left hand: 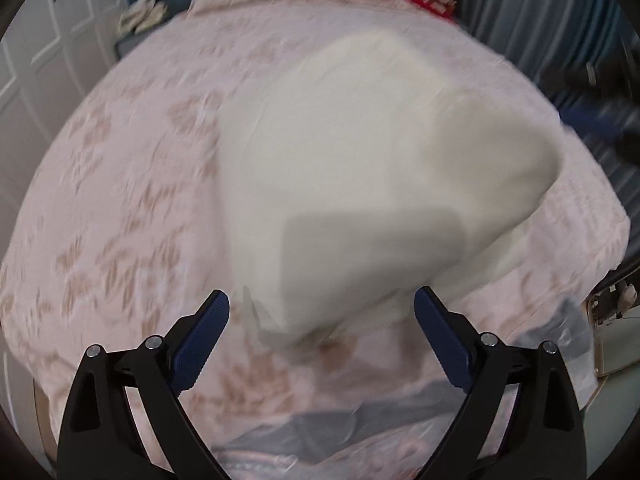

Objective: Fold large clothes

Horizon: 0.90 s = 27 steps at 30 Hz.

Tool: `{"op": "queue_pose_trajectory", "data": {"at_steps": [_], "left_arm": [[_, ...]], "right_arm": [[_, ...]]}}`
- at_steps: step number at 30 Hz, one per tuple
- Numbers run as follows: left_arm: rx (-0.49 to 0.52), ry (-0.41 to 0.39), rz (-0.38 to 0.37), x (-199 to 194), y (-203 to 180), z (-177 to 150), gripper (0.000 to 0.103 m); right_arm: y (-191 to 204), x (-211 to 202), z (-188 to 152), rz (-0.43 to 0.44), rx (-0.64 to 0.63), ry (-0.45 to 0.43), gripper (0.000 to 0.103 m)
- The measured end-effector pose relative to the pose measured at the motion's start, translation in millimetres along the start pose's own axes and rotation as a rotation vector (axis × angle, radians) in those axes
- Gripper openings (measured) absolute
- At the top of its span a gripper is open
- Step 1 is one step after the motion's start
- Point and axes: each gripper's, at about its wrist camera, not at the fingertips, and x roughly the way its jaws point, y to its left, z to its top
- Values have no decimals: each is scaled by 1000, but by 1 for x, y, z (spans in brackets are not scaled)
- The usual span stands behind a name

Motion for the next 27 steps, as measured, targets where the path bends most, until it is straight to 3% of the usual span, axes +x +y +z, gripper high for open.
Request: {"op": "queue_pose_trajectory", "data": {"at_steps": [4,8,10,12,15,18,20,23,27], "left_arm": [[-16,45,28,20,10,-19,91],[-46,34,21,25,16,-18,91],[-53,29,19,28,18,-17,91],[-62,36,16,33,21,-15,91],[-77,49,11,39,24,-14,89],[-99,59,4,40,29,-14,84],[-112,62,-2,41,33,-12,82],[-136,57,-14,38,36,-9,81],[-119,44,-12,33,30,-4,81]], "right_arm": [[15,30,9,32,23,82,58],[29,57,12,-3,10,144,58],[32,66,12,-19,1,164,50],[35,72,11,-34,-19,183,24],[38,69,13,-15,-40,170,11],[37,34,19,58,-25,87,9],[33,14,21,61,-29,37,9],[15,-3,16,27,-13,5,9],[-30,5,-5,-50,56,38,9]]}}
